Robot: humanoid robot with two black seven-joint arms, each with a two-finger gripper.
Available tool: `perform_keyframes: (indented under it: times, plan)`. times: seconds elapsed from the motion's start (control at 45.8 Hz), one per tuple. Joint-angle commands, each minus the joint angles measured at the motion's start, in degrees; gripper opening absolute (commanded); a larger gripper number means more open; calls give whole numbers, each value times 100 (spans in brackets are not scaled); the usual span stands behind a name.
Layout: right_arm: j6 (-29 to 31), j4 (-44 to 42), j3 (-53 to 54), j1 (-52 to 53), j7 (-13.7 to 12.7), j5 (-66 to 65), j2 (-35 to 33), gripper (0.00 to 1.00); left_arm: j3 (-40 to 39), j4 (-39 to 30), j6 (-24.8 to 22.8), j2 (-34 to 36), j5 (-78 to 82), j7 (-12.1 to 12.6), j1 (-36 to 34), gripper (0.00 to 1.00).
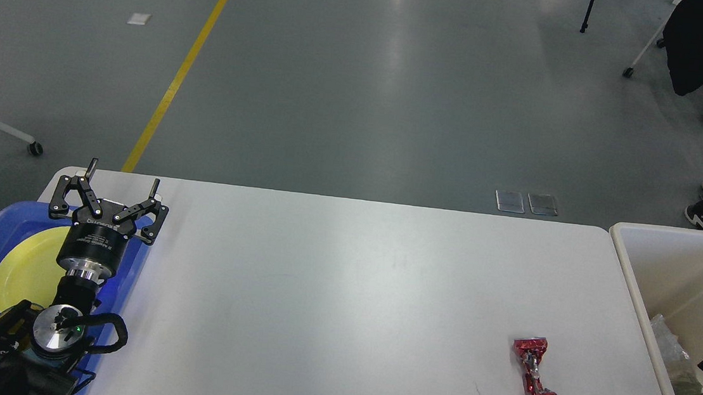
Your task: Tidy desktop
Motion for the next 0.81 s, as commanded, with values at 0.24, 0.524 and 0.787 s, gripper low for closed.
perform_keyframes:
  times: [0.24,0.524,0.787]
  plan:
    - [-153,88,12,86,-1,-10,136,100,0,-9,-1,0,0,0,-5,96]
    - [-4,675,3,735,-1,-19,-136,100,0,-9,-1,0,0,0,-5,96]
    - [22,3399,-313,3265,-97,-1089,-1068,100,0,0,-9,0,0,0,-5,96]
